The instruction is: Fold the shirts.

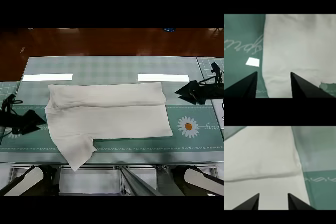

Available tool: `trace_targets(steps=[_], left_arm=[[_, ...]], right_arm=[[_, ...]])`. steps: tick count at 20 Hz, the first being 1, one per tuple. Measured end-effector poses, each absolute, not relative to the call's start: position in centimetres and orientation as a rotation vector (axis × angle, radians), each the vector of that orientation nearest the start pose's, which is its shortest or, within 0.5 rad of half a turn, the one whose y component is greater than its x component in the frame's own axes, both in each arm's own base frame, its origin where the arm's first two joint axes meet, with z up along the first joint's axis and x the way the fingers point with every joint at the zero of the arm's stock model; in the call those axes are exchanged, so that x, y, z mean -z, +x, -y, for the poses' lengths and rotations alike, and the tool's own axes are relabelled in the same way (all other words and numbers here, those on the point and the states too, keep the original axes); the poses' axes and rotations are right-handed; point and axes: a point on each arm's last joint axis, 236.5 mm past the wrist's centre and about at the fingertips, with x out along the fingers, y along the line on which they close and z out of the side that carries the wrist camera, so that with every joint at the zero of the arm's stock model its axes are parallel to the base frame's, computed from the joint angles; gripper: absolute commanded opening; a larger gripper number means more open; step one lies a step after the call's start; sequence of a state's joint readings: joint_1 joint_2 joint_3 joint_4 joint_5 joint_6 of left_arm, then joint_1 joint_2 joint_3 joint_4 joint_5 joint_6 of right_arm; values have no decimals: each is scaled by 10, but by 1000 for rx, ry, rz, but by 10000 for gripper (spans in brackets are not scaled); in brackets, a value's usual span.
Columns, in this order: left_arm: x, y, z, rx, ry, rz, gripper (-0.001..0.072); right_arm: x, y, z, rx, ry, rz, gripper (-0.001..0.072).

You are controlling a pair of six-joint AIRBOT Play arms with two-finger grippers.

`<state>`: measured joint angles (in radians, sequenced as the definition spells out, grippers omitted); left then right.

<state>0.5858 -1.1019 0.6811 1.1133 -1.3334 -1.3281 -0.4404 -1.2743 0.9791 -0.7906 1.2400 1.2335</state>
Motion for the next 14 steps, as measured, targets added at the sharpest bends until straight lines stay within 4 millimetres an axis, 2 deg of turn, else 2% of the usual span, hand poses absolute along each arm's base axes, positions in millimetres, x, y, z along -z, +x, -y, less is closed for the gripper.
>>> trace_targets(steps=[2, 4, 8, 10, 14], left_arm=[[70, 210, -20, -23, -819, -1514, 508], [77, 198, 0, -3, -891, -1531, 508], [90, 176, 26, 22, -946, -1591, 508], [90, 174, 29, 24, -953, -1596, 508], [94, 163, 19, -3, -907, -1639, 508]], right_arm=[[-13, 347, -18, -284, 786, -1143, 412], [-15, 335, -27, -299, 796, -1110, 412], [-21, 324, -37, -322, 804, -1069, 412], [-23, 323, -39, -326, 806, -1060, 412], [-24, 321, -42, -335, 809, -1054, 412]])
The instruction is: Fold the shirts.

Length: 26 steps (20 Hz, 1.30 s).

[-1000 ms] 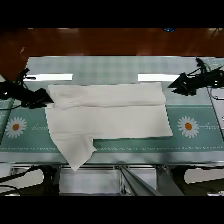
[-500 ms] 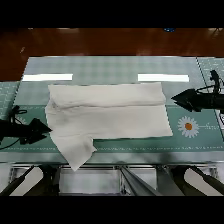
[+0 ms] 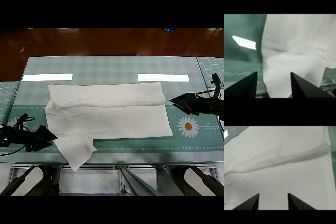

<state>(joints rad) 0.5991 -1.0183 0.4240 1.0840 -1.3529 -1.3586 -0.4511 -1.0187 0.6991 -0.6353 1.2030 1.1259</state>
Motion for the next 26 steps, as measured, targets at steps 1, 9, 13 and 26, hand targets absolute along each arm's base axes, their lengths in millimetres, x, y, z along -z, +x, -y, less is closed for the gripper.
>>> trace_targets(steps=[1, 9, 13, 26], left_arm=[[96, 161, 17, -12, -901, -1647, 507], [103, 168, 46, 79, -892, -1664, 507], [112, 163, 56, 130, -820, -1721, 23], [87, 190, 54, 201, -805, -1659, 23]], right_arm=[[-24, 321, -42, -336, 809, -1054, 412], [-25, 322, -41, -327, 817, -1048, 412], [-25, 324, -36, -304, 833, -1038, 412], [67, 216, 15, 42, 907, -1448, 412]])
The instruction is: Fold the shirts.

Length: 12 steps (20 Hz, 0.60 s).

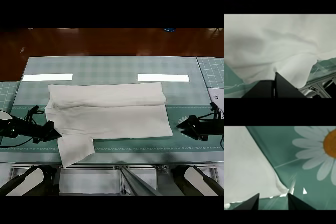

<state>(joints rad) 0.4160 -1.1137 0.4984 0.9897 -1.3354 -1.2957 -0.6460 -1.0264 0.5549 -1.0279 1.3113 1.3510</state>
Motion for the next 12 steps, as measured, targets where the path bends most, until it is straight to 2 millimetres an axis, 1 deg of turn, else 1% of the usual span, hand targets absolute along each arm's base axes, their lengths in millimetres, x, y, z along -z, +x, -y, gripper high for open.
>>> trace_targets(steps=[2, 5, 7, 9, 11, 12], left_arm=[[86, 190, 54, 204, -806, -1659, 23], [85, 190, 55, 207, -807, -1661, 23], [85, 190, 55, 208, -808, -1661, 23], [85, 189, 55, 210, -809, -1664, 23], [85, 189, 56, 210, -809, -1664, 23], [85, 189, 56, 210, -809, -1664, 23]], right_arm=[[78, 204, 9, 44, 919, -1515, 412], [91, 194, -6, 12, 914, -1605, 413], [97, 196, -13, -3, 916, -1623, 412], [102, 204, -18, -8, 928, -1614, 412], [104, 209, -27, -25, 960, -1620, 412], [105, 211, -31, -33, 974, -1620, 389]])
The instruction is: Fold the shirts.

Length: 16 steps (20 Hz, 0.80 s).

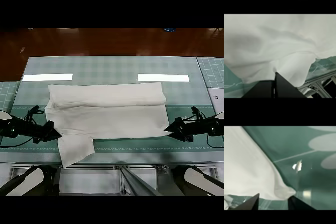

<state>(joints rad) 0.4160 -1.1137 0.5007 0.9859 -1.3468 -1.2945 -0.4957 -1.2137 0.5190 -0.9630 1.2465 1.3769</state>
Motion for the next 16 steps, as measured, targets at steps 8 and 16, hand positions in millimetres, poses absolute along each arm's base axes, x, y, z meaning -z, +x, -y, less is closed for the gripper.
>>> trace_targets(steps=[8, 16], left_arm=[[77, 204, 60, 243, -833, -1608, 23], [34, 287, 41, 246, -818, -1336, 23]], right_arm=[[92, 249, -43, -199, 927, -1501, 27], [43, 303, -37, -309, 875, -1360, 27]])
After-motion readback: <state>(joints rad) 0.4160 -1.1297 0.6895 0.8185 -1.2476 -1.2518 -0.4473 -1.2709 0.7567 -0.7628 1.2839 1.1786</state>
